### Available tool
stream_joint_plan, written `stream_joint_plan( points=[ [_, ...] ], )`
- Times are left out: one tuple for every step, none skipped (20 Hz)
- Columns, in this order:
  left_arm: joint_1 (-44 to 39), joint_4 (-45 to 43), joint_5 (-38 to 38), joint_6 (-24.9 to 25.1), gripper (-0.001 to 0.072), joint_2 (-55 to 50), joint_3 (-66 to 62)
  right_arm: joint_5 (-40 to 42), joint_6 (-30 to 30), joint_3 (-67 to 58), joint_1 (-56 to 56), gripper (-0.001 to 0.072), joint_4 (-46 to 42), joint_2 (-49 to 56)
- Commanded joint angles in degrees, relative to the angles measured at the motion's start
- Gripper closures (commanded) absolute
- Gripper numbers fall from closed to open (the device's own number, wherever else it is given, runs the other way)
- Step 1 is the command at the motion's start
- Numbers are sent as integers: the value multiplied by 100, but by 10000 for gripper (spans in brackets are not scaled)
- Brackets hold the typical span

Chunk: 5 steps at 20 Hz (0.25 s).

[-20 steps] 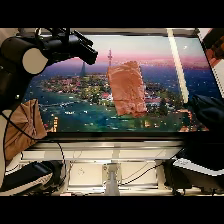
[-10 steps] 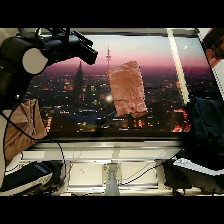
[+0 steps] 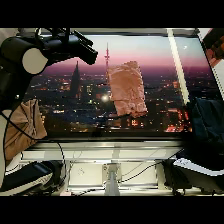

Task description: Fold the clothes and pants, and hang the long-sleeved shirts on hangers.

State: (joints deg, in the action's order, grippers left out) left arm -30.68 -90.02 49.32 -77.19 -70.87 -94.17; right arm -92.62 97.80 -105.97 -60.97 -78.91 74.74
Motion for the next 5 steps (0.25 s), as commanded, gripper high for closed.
stream_joint_plan(
  points=[
    [4, 0, -2, 4, 671, 2, 0, 881, 179, -883, 0, 676, 1784, -199],
    [4, 0, -2, 2, 671, 2, 0, 1134, 175, -1008, 0, 676, 2398, -286],
    [7, 2, -2, 2, 671, 2, 0, 1364, 170, -1064, 2, 675, 2990, -393],
    [4, 0, -2, 2, 671, 2, 0, 1574, 162, -1062, 2, 676, 3602, -516],
    [4, 0, -2, 2, 671, 2, 0, 1650, 153, -1062, 2, 676, 4081, -601]
  ],
)
